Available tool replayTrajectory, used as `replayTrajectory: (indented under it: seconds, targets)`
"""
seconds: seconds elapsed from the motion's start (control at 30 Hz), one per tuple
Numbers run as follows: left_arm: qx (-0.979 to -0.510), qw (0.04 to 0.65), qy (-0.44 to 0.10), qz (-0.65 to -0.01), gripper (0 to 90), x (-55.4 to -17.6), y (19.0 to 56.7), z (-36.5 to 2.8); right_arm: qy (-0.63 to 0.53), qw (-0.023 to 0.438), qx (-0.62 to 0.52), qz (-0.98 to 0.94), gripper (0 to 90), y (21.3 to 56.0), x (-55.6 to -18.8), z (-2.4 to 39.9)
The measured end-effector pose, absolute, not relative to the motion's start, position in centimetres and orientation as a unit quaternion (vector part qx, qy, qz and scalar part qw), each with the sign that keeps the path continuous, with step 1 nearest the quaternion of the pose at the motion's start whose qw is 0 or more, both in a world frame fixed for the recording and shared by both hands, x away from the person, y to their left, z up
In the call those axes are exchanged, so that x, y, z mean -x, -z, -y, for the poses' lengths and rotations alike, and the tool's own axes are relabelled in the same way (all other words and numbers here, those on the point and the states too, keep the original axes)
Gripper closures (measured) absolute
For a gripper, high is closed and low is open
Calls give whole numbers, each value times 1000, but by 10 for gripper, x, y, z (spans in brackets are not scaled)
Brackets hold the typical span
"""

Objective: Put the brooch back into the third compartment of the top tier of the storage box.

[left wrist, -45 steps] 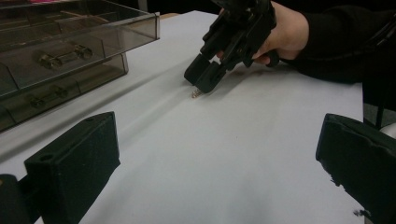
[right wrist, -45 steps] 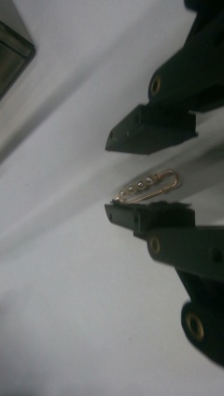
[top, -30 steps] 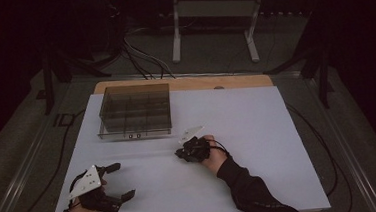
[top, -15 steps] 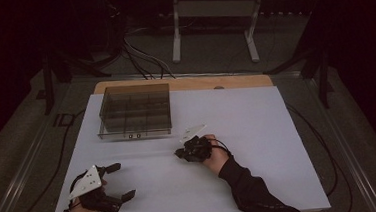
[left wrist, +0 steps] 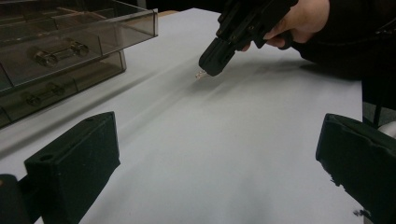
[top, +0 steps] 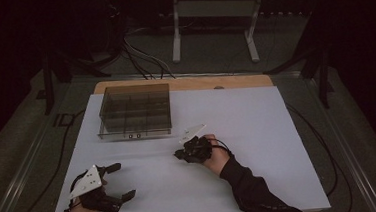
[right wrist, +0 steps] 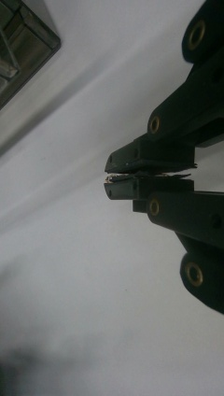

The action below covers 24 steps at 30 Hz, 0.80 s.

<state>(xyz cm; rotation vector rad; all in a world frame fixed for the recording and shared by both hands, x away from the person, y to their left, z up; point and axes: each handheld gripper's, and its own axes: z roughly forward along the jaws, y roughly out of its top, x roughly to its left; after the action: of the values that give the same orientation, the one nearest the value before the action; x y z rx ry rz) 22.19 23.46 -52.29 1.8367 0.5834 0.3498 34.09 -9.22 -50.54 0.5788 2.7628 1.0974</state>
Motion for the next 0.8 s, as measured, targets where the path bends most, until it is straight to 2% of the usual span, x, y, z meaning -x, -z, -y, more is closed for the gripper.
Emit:
replayTrajectory:
  seconds: [0.8]
  targets:
    - [-778,558,-147,-250,5,-222,522,-236,-368,63,-169,-912,863,473,-338,87]
